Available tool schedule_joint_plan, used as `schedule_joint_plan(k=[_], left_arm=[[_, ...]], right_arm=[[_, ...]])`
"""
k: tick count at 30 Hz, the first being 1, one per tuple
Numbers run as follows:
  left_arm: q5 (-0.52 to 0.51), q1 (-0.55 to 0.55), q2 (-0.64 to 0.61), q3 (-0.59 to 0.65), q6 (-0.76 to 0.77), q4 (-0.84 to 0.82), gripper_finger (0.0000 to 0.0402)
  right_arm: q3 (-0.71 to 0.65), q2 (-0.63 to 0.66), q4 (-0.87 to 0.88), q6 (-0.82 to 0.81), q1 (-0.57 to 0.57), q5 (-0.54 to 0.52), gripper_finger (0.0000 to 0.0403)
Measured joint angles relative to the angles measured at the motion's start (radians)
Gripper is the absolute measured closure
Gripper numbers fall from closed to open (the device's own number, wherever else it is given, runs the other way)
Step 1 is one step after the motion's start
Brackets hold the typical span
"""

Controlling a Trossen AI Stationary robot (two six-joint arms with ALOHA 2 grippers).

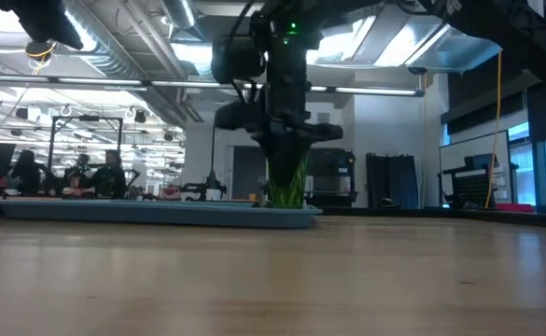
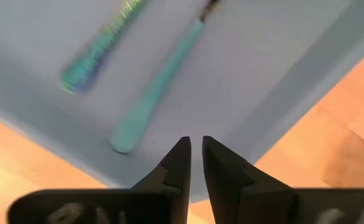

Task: Pick and place plate/cup/fork/spoon on tray
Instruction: Move the green glass to the top left of the blue tray

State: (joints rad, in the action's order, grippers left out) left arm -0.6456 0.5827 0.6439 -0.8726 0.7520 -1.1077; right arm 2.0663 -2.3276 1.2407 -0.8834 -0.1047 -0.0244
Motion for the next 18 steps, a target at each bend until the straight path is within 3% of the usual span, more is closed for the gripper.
schedule_joint_plan(k=[9, 18], left_arm=[[-0.03, -0.042, 0.038, 0.0, 0.007, 0.142, 0.0345], [-0.027, -0.112, 0.037, 0.0, 0.008, 0.185, 0.0345]], right_arm=[[-0.136, 0.0, -0.053, 0.089, 0.019, 0.052, 0.0397], [-0.191, 0.0, -0.096, 0.157, 0.036, 0.089, 0.0397]])
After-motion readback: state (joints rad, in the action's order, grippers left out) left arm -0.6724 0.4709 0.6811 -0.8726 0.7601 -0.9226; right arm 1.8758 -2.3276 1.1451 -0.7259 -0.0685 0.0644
